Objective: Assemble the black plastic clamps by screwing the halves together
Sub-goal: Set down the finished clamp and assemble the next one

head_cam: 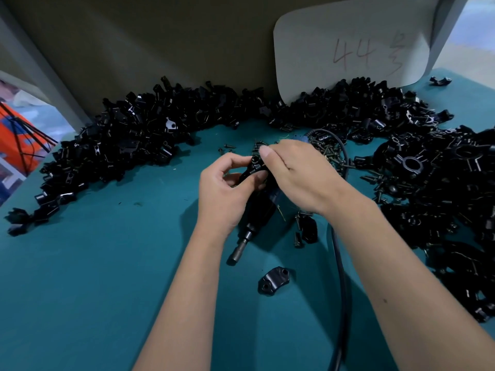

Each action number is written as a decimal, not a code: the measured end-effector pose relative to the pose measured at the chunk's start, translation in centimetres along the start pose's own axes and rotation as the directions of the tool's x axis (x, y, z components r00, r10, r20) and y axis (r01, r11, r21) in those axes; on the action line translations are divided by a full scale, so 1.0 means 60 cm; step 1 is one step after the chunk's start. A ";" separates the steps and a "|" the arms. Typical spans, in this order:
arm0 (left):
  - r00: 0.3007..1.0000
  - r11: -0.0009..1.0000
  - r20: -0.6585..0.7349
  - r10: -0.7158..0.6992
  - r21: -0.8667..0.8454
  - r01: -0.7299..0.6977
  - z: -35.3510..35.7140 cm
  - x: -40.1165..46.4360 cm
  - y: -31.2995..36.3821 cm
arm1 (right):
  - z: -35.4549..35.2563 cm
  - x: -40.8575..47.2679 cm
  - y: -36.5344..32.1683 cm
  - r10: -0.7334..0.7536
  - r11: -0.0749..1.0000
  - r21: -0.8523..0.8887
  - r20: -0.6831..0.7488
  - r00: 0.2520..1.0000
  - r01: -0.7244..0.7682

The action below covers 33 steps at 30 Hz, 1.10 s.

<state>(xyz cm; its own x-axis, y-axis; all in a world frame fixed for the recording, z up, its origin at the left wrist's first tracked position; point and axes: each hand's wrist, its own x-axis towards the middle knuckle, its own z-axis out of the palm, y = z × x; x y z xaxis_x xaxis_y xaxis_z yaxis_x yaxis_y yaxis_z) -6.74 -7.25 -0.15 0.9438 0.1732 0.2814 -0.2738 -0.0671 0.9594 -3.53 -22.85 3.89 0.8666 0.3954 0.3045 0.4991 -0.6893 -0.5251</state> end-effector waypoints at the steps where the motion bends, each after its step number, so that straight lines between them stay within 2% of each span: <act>1: 1.000 1.000 0.000 0.005 -0.011 -0.005 -0.002 0.000 0.001 | -0.003 0.001 0.001 -0.021 1.000 0.007 0.042 0.999 0.021; 4: 0.999 0.999 0.034 0.020 -0.036 -0.019 -0.005 0.000 0.006 | -0.005 0.004 0.005 -0.032 0.999 0.003 0.034 0.999 0.032; 9: 0.999 0.998 0.008 0.036 -0.043 -0.036 -0.003 0.000 0.008 | 0.006 -0.004 0.004 0.041 0.994 0.102 -0.130 0.991 -0.028; 14: 1.000 0.999 -0.005 0.020 -0.028 -0.020 -0.006 -0.001 0.004 | 0.006 -0.009 0.020 -0.089 0.983 0.167 0.036 0.995 0.082; 19: 0.998 0.999 0.064 0.022 -0.042 -0.020 -0.006 -0.003 0.007 | 0.013 -0.007 0.011 -0.026 0.984 0.176 -0.051 0.998 0.035; 23: 0.999 0.975 0.044 -0.032 -0.219 0.041 -0.005 -0.006 0.011 | 0.016 -0.008 0.004 0.032 0.979 0.204 -0.228 0.973 0.016; 25: 0.995 0.946 0.058 -0.085 -0.310 0.099 -0.008 -0.006 0.017 | 0.015 -0.007 0.014 0.023 0.978 0.205 -0.218 0.976 0.022; 28: 0.986 0.902 0.107 -0.126 -0.402 0.159 -0.007 -0.009 0.023 | 0.016 -0.008 0.029 -0.095 0.982 0.148 -0.128 0.987 0.113; 33: 0.978 0.860 0.165 -0.131 -0.472 0.195 -0.005 -0.013 0.026 | 0.012 -0.006 0.025 -0.086 0.972 0.193 -0.251 0.964 0.137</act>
<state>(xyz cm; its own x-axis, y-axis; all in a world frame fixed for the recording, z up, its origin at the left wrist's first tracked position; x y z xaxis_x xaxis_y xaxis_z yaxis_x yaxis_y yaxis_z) -7.98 -7.19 1.13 0.9890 0.0163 0.1471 -0.1392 0.4399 0.8872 -3.11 -23.59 2.43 0.7922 0.2883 0.5378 0.6038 -0.4984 -0.6221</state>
